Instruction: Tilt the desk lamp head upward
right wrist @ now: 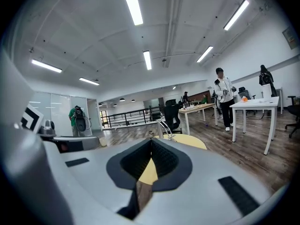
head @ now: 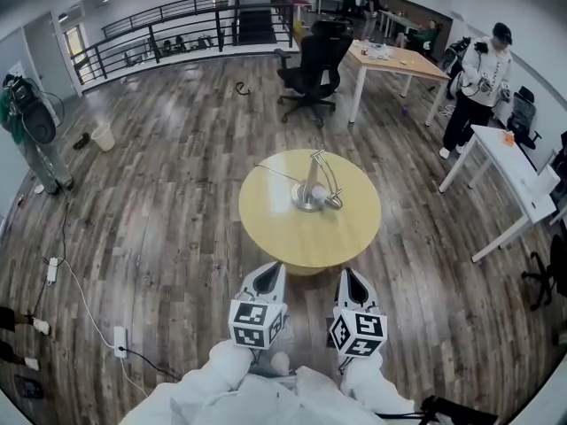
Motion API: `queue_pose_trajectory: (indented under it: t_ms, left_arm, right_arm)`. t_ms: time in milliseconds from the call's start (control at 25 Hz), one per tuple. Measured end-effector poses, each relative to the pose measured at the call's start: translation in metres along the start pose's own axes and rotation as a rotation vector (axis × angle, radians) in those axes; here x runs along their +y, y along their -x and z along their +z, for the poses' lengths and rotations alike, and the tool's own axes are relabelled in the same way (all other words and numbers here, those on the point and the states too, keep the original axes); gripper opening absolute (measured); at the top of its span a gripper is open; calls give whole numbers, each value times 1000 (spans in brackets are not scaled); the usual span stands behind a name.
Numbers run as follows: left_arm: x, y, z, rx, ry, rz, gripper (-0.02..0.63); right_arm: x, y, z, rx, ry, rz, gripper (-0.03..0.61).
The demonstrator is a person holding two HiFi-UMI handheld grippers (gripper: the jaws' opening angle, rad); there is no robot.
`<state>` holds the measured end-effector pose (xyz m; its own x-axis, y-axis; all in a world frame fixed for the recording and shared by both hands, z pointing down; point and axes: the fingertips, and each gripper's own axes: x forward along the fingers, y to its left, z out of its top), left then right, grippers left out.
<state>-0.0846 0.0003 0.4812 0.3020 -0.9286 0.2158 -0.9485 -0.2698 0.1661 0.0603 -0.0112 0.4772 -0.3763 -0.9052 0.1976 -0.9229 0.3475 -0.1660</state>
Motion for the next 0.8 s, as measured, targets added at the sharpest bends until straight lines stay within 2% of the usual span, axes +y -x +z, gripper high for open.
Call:
queue_pose_trajectory:
  t_ms: [520,800]
  left_arm:
    - [44,-86,9,45,12,-9,-1]
    - [57,-155,19,62,4,-16,0]
  right_arm:
    - [-31,-91,13,19,-11,-47,12]
    - [-64,-158,21,41,-24,-53,12]
